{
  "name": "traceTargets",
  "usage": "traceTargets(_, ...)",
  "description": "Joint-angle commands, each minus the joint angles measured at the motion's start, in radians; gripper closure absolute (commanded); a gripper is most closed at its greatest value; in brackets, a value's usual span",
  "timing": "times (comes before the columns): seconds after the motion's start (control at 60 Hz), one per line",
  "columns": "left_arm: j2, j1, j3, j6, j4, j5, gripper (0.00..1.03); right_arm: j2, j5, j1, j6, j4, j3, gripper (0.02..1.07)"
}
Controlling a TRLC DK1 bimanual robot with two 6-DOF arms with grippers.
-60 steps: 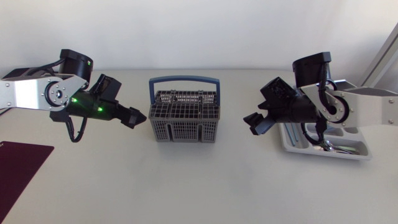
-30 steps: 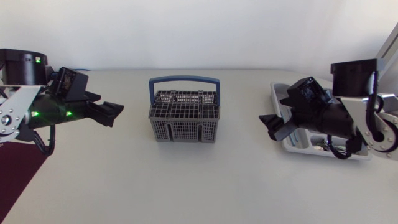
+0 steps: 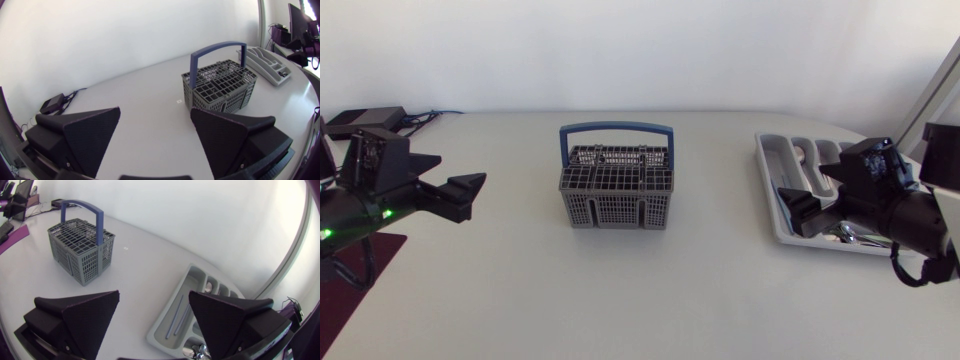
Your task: Transfer all utensils from the basket to the drawer tray.
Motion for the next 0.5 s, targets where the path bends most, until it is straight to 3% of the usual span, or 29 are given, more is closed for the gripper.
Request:
traceTargets(0.0, -0.055, 0.009, -0.062, 0.009, 0.017, -0.005, 0.05, -0.062, 0.003, -0.026, 0.042, 0.034, -0.049, 0.07)
traceTargets(0.15, -0.204, 0.034, -0.155, -0.050, 0.109, -0.005, 0.05, -0.186, 0.013, -0.044, 0.042, 0.048, -0.118, 0.07)
traceTargets(0.317, -0.269, 0.073, -0.210, -0.143, 0.130, -0.005, 0.05, -0.329, 0.046, -0.061, 0.056, 0.053, -0.203, 0.07)
traceTargets(0.483, -0.355, 0.077, -0.272, -0.145, 0.156, -0.008, 0.05, -0.469, 0.079, -0.068, 0.106, 0.056, -0.278, 0.07)
